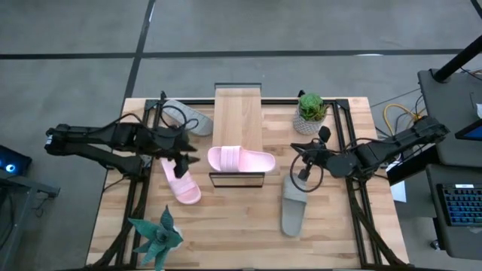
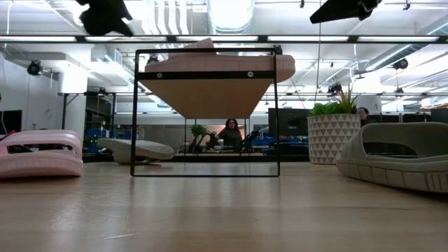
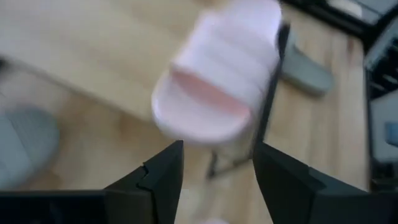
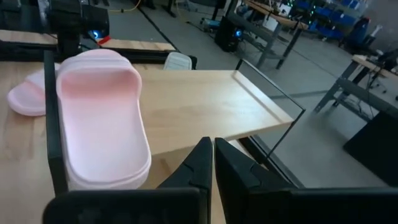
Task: Pick and place slides into the shelf
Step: Put the pink slipper on the shelf
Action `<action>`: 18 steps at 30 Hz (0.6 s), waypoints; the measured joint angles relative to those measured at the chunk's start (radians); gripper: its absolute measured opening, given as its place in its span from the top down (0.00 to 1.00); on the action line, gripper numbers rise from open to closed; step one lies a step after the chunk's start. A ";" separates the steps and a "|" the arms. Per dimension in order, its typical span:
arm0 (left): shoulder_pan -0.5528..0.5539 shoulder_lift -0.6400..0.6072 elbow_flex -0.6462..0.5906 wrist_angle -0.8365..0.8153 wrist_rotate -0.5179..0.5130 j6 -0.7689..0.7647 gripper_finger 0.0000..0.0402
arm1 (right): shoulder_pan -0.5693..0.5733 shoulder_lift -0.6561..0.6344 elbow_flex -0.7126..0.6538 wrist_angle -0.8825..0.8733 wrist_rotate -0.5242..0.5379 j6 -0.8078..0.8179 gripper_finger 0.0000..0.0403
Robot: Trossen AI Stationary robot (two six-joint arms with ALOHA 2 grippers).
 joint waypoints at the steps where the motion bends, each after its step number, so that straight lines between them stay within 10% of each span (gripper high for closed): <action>1: 0.000 0.001 -0.002 -0.023 0.019 -0.028 0.56 | 0.000 0.000 -0.008 0.010 0.000 -0.007 0.98; 18: 0.102 0.092 -0.028 -0.294 0.025 -0.105 0.56 | 0.000 -0.001 -0.167 0.258 -0.001 -0.107 0.98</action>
